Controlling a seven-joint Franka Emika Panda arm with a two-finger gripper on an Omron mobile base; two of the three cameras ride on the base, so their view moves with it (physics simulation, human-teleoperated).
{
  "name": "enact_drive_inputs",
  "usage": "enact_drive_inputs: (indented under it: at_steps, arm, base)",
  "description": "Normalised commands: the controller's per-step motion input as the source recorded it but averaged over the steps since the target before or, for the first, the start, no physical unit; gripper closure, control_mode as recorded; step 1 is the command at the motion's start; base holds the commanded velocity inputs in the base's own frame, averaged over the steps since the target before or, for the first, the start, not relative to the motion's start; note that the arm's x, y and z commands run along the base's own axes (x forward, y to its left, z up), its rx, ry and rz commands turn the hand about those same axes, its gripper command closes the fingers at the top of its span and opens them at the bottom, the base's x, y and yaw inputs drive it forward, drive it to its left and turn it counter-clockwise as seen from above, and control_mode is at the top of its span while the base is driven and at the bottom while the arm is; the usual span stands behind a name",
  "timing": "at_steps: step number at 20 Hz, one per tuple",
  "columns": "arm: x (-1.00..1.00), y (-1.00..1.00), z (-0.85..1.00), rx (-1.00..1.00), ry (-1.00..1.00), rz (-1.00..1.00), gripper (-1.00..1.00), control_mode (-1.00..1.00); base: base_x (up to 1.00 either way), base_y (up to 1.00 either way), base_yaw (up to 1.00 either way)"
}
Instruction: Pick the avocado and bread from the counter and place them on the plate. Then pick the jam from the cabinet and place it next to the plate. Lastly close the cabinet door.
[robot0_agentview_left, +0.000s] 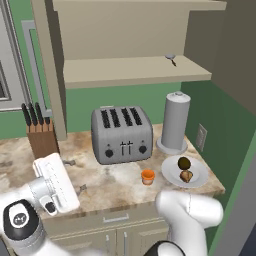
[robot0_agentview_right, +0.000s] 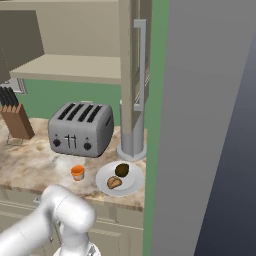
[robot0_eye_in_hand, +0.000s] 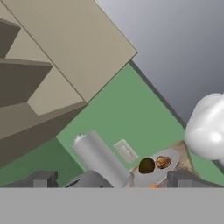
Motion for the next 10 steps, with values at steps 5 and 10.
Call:
enact_drive_inputs:
  at_steps: [5,10]
  arm:
    - [0.42,0.32,0.03,-0.09,-0.1,-0.08,-1.0,-1.0]
    - [0.4,0.31,0.09,-0.09,-0.12,-0.05,-1.0,-1.0]
  base:
    - [0.0,0.0,0.0]
    - [0.0,0.0,0.0]
